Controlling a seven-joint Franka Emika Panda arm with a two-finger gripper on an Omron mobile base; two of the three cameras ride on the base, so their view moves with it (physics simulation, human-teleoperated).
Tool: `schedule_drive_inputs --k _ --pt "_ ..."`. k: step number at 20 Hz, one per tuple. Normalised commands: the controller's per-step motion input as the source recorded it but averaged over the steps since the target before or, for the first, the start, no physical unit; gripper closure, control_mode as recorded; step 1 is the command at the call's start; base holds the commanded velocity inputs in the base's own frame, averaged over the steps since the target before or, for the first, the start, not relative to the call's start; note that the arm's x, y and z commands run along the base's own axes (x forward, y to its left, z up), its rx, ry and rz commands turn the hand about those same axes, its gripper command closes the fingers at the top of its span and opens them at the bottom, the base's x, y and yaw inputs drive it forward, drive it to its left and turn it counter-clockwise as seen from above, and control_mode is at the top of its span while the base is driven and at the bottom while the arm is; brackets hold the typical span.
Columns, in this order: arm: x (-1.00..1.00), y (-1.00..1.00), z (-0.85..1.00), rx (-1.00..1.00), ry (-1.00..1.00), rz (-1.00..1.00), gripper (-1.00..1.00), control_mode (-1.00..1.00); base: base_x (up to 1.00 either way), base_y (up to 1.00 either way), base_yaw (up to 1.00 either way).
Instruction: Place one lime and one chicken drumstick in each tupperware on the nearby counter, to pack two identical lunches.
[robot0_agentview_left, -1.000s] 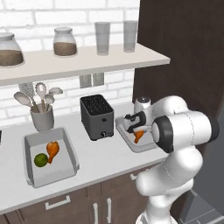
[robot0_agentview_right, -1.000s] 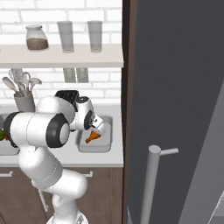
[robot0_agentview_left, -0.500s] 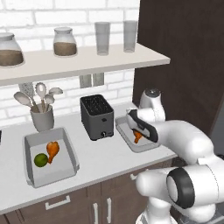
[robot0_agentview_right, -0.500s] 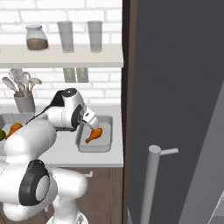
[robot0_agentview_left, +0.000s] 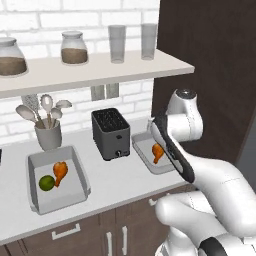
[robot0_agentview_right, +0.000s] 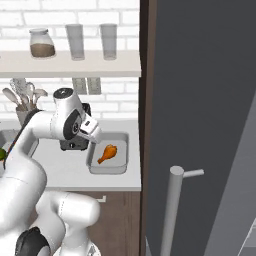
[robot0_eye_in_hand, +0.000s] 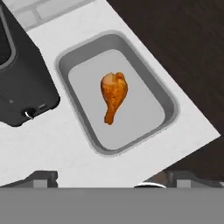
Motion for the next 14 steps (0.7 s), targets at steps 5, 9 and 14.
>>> schedule_drive_inputs --k 5,9,14 --pt "-0.8 0.0 0.98 0.0 0.33 0.02 -1.0 -1.0 0.0 0.0 0.0" --pt "-0.97 0.0 0.62 0.0 0.33 0.01 -1.0 -1.0 0.0 0.0 0.0" --pt "-1.0 0.0 0.04 0.0 0.14 0.04 -1.0 -1.0 0.0 0.0 0.0"
